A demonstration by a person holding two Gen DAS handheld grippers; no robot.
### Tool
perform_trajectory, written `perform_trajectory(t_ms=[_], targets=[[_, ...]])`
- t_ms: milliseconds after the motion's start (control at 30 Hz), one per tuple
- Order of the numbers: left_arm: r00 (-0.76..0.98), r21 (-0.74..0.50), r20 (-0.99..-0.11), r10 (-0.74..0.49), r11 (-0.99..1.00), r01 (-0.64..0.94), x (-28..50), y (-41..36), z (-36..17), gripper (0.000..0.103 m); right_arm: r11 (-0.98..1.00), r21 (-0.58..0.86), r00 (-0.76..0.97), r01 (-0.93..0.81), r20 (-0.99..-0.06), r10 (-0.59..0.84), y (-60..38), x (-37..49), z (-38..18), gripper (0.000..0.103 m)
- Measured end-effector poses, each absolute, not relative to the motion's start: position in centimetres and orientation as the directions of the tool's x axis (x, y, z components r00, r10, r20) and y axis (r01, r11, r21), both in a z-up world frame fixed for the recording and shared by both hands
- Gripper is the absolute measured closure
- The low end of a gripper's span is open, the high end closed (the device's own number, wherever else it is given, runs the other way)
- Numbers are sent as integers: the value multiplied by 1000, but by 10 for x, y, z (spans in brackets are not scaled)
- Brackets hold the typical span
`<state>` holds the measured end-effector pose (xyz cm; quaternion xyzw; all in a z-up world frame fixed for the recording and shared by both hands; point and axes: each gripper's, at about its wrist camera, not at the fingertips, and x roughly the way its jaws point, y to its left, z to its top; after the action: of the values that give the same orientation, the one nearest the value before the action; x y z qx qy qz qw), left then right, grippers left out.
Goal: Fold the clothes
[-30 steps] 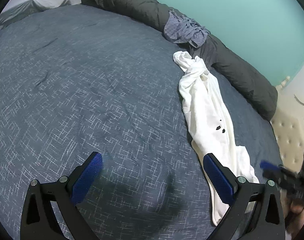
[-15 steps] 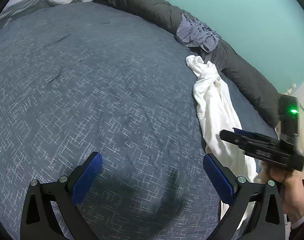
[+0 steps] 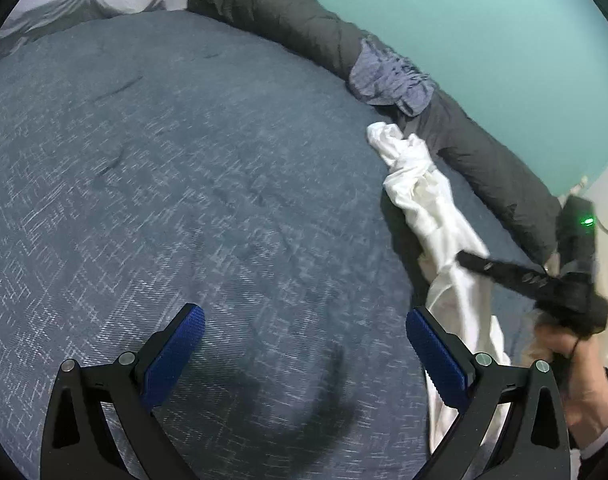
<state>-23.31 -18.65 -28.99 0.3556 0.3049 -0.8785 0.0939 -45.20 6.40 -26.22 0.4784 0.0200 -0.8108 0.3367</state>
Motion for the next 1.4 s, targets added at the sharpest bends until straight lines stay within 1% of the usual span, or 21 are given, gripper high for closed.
perform_trajectory(t_ms=[167,267,400,467,633,867,967,1233,1400], targets=[[-727,-475,-680,99,-814,334,-239,-168,-288,0,-765,347,-400,542,-694,-598,106,-447,-203,97],[-726,-480,-675,132,-826,295,-244,-154,-287,0,-789,352,-455,504,-668,-588,137,-448,-177,97],[-722,-488,-664,194,-844,222,-250,-131,-288,0,-826,368,-524,428,-643,-558,183,-447,-161,97],[-720,-495,-656,225,-849,185,-253,-119,-288,0,-835,396,-552,383,-627,-550,212,-448,-160,97],[-704,-497,-648,292,-862,100,-255,-86,-294,0,-843,441,-576,308,-619,-534,259,-448,-170,97],[-654,-496,-668,355,-867,37,-263,-54,-310,0,-836,477,-564,273,-624,-540,286,-439,-195,97],[-624,-513,-669,404,-858,-5,-267,-41,-313,0,-831,490,-557,264,-626,-546,293,-437,-206,97],[-579,-381,-739,345,-922,-64,-285,-5,-318,0,-814,521,-546,256,-616,-567,305,-431,-221,97],[-577,-346,-755,313,-937,-55,-299,1,-316,0,-801,542,-544,254,-605,-581,311,-431,-226,97]])
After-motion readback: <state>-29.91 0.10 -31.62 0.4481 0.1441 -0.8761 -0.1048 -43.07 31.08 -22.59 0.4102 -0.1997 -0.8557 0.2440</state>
